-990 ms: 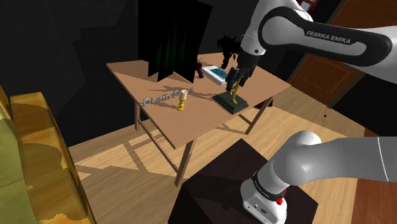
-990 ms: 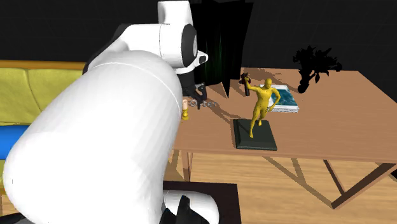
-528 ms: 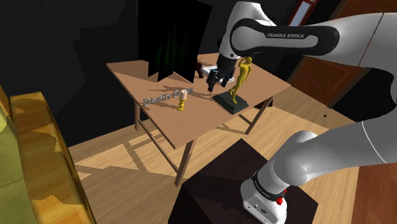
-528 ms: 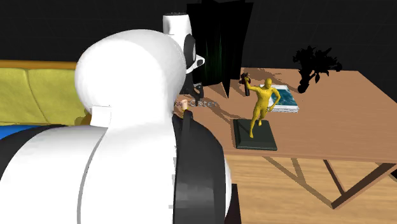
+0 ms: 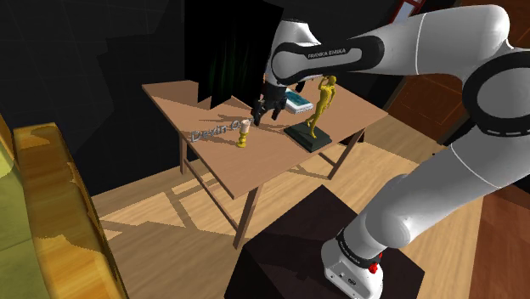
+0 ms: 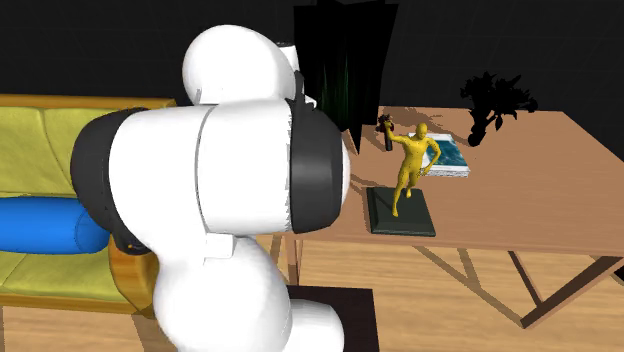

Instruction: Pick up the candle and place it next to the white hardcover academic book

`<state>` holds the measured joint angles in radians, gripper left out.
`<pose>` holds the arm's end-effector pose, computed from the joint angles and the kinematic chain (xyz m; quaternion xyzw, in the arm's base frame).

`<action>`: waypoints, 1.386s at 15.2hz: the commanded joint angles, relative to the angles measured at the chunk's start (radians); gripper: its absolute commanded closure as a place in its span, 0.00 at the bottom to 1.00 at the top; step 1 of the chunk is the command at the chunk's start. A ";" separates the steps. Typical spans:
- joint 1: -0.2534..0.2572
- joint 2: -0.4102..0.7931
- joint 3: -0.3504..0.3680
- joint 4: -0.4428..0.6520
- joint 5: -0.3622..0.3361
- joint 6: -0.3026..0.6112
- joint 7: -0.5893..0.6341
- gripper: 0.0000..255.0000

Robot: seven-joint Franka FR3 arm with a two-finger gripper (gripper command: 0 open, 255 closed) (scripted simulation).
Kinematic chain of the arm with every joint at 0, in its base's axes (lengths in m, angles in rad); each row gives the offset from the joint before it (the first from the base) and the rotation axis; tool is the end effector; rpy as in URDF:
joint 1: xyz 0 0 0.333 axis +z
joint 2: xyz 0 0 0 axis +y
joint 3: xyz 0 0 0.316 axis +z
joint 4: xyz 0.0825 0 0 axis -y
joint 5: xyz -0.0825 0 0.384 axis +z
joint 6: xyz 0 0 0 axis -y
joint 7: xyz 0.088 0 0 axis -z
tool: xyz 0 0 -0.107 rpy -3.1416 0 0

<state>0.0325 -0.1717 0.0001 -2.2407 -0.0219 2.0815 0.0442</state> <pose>0.4932 0.0150 0.4415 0.9999 -0.0005 0.0066 0.0094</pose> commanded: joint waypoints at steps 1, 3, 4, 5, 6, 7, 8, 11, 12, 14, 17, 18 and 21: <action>0.002 0.079 0.002 0.050 0.003 0.029 0.001 0.00; 0.005 0.157 0.004 0.101 0.006 0.055 0.004 0.00; 0.006 0.196 0.005 0.129 0.007 0.066 0.005 0.00; 0.007 0.236 0.007 0.158 0.008 0.076 0.006 0.00; 0.008 0.251 0.007 0.170 0.009 0.079 0.007 0.00; 0.007 0.257 0.007 0.163 0.009 0.092 0.007 0.00; 0.007 0.264 0.007 0.157 0.009 0.105 0.007 0.00; 0.007 0.284 0.007 0.139 0.008 0.142 0.007 0.00; 0.007 0.291 0.007 0.134 0.008 0.155 0.007 0.00; 0.007 0.302 0.007 0.125 0.008 0.174 0.008 0.00; 0.007 0.302 0.007 0.125 0.008 0.174 0.008 0.00; 0.007 0.302 0.007 0.125 0.008 0.174 0.008 0.00; 0.007 0.302 0.007 0.125 0.008 0.174 0.008 0.00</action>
<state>0.0396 0.1302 0.0067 -2.1154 -0.0143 2.2557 0.0518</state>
